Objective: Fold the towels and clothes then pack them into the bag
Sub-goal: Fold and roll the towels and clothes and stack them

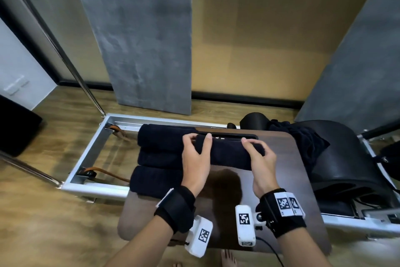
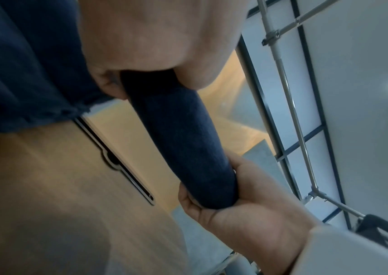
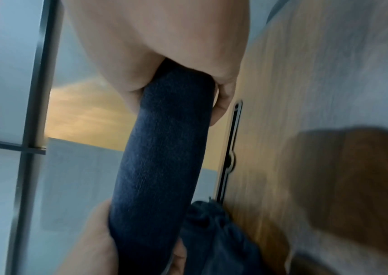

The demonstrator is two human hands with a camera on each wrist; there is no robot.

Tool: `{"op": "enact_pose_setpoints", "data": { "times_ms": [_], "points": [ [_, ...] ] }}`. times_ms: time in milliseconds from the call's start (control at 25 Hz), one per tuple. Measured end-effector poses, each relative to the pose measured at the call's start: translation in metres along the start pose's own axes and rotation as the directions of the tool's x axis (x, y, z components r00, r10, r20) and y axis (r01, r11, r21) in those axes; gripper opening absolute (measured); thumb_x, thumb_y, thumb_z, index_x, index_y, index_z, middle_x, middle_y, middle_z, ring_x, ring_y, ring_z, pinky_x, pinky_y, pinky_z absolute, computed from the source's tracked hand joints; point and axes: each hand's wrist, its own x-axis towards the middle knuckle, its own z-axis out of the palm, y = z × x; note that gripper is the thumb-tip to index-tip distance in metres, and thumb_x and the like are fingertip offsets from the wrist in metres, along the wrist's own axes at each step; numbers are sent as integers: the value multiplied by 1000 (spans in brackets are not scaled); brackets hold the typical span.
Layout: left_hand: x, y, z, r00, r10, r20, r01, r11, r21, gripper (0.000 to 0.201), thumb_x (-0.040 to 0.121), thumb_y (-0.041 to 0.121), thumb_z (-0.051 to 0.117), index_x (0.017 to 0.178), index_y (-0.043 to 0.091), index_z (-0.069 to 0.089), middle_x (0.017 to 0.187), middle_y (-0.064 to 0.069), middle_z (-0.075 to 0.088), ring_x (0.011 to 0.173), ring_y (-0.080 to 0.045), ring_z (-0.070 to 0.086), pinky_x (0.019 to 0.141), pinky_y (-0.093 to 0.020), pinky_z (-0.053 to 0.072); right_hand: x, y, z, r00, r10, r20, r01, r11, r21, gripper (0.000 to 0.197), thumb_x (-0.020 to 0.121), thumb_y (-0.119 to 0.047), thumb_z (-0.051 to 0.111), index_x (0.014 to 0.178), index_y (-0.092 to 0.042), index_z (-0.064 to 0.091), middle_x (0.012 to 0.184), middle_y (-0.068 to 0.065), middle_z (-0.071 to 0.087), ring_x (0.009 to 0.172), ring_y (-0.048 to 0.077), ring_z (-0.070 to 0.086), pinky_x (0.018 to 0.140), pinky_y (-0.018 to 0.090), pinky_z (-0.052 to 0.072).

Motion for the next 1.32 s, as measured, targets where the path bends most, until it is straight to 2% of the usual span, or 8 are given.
{"op": "enact_pose_setpoints", "data": {
  "times_ms": [120,280,360,520,800,960,1160,1320],
  "points": [
    [-3,-3,-60,977,114,-180,-121,992,-32,23,97,50,70,111,45,53,109,28,64,105,8,61,84,-5,45,-32,14,55,996,60,71,-60,998,-8,21,87,-37,81,105,-27,74,108,0,77,97,10,73,69,17,56],
    [13,-23,-126,962,-4,-274,11,1000,24,29,91,61,70,110,48,53,121,14,61,118,-12,58,105,-42,50,-63,39,110,987,126,101,-126,992,1,37,90,-23,76,122,-34,64,126,-4,65,97,1,69,65,11,54],
    [25,-34,-143,967,-75,-241,79,997,6,31,90,60,73,109,43,55,123,6,62,120,-18,58,111,-53,46,-73,50,125,987,147,65,-147,989,-13,47,89,-15,74,130,-33,61,130,-4,64,105,5,68,78,19,57],
    [39,-51,-157,964,-114,-238,125,992,31,49,89,59,77,119,28,55,119,8,60,113,-15,60,112,-47,46,-88,71,139,991,130,26,-121,967,-224,52,97,-35,70,146,-28,53,136,-7,64,125,12,60,110,42,50],
    [29,-77,-173,968,-229,100,236,970,-63,61,103,71,41,145,31,62,137,9,69,129,-11,62,116,-46,48,-98,83,151,987,158,31,-143,949,-282,57,103,-56,50,154,-31,45,149,-10,56,140,12,49,122,43,37],
    [26,-67,-180,984,-169,53,168,986,15,66,106,62,46,161,27,40,164,4,43,152,-15,38,128,-45,31,-93,73,138,981,192,24,-178,945,-276,61,103,-56,50,157,-28,43,154,-8,51,143,15,46,123,41,36],
    [-2,-33,-170,899,268,-347,-224,961,162,14,106,45,55,104,31,59,103,14,58,100,-11,56,97,-40,43,-93,52,96,984,169,-53,-177,948,-266,57,105,-54,48,152,-22,49,153,-6,51,142,11,45,111,26,33],
    [-33,-20,-128,958,286,8,-284,954,-94,20,108,37,57,90,31,63,74,7,61,69,-9,58,66,-19,45,-98,32,42,982,163,-94,-185,937,-298,32,106,-42,52,115,-17,71,116,5,73,113,17,67,96,33,50]
  ]
}}
